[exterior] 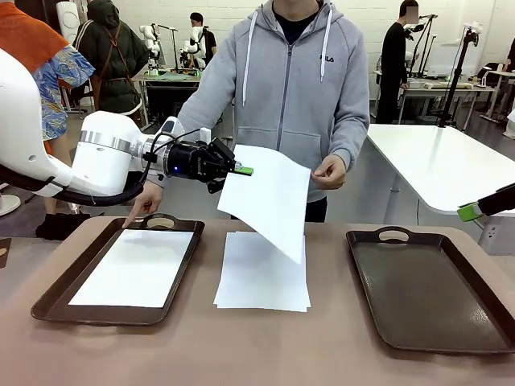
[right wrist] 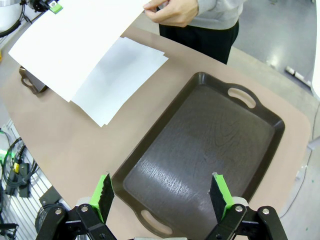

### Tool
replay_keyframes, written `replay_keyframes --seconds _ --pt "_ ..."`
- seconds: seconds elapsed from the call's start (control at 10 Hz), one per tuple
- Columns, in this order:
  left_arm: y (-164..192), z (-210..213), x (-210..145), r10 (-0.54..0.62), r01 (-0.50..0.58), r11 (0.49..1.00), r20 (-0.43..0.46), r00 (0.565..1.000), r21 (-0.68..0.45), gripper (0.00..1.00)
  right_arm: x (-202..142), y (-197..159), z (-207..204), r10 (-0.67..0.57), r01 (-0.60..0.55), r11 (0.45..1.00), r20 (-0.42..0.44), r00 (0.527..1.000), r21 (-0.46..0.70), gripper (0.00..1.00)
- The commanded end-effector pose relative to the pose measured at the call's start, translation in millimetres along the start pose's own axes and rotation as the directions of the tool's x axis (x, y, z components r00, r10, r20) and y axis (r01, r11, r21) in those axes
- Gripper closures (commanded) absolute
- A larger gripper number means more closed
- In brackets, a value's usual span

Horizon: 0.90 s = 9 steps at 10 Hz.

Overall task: Sort the A4 documents.
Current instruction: Receive the A4 Paper, then place the A4 Paper in the designated Handle tray.

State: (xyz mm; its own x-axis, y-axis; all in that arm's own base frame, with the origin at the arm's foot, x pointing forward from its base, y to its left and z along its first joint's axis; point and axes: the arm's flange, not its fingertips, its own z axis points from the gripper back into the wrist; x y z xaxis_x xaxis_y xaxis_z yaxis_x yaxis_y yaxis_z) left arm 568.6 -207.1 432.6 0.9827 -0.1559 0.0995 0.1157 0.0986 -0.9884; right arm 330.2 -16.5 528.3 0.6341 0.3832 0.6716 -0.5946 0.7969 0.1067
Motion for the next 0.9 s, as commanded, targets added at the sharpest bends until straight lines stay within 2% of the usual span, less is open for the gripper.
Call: replay_keyframes --seconds 0.0,0.8 --pt "0.3 -0.4 0.3 0.001 -0.001 1.0 0.002 1.0 -0.003 1.0 -0.4 -0.6 -1.4 0.0 0.0 1.0 0.003 1.0 0.013 0.0" --pt "0.0 0.0 0.0 0.0 0.0 1.0 0.0 1.0 0.0 0.99 -0.4 -0.6 -1.4 0.0 0.0 1.0 0.003 1.0 0.013 0.0"
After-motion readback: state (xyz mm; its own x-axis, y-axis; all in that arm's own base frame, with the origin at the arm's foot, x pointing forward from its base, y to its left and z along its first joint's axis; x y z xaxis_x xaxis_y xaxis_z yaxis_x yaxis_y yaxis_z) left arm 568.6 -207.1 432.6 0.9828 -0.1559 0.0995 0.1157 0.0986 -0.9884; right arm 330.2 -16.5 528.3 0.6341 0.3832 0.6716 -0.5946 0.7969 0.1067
